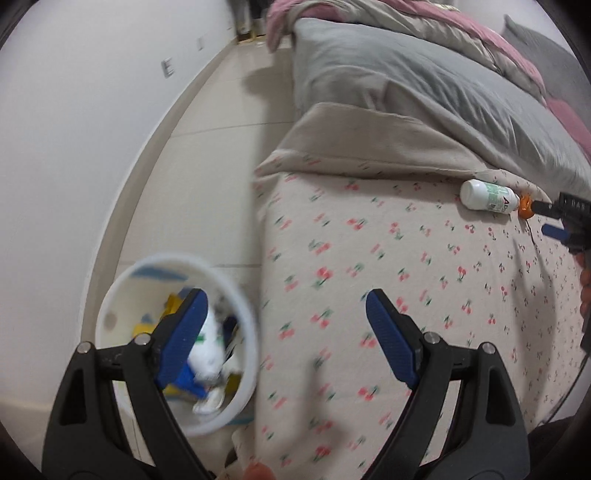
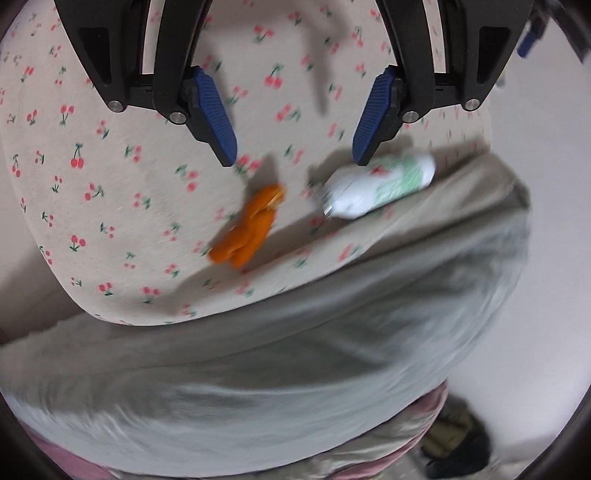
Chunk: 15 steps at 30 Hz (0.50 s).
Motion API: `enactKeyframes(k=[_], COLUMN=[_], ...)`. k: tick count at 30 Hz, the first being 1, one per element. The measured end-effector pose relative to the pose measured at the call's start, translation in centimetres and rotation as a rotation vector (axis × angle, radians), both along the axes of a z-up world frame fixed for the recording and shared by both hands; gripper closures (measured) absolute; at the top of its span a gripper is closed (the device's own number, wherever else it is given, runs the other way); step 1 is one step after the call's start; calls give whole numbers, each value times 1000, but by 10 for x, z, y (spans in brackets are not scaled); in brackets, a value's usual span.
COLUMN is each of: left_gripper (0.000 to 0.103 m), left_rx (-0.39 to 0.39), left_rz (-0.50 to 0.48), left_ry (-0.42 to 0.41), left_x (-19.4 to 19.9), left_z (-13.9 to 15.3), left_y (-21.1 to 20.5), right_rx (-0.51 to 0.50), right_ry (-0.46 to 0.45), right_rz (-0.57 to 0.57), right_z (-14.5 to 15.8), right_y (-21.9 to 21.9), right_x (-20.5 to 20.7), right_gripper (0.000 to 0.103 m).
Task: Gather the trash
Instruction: 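Grasp the orange peel with the right tool while the left tool grasps the small white bottle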
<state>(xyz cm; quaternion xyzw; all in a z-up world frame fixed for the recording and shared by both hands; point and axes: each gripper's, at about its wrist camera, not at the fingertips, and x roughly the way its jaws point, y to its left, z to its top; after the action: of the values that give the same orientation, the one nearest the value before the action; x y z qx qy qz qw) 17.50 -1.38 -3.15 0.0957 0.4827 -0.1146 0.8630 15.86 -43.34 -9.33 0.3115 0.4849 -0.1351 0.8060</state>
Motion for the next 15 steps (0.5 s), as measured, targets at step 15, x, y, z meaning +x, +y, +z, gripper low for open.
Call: enactKeyframes(k=[15], left_gripper=[16], left_rx=[-3], left_rz=[-369], left_ry=[-31], left_x=[48], left_z=[3], left_y=[-150], right_rx=[78], right_ry=[-14], right_rz=[-12], right_z=[-27], right_y=[-35], right_x=[27], right_gripper=[84])
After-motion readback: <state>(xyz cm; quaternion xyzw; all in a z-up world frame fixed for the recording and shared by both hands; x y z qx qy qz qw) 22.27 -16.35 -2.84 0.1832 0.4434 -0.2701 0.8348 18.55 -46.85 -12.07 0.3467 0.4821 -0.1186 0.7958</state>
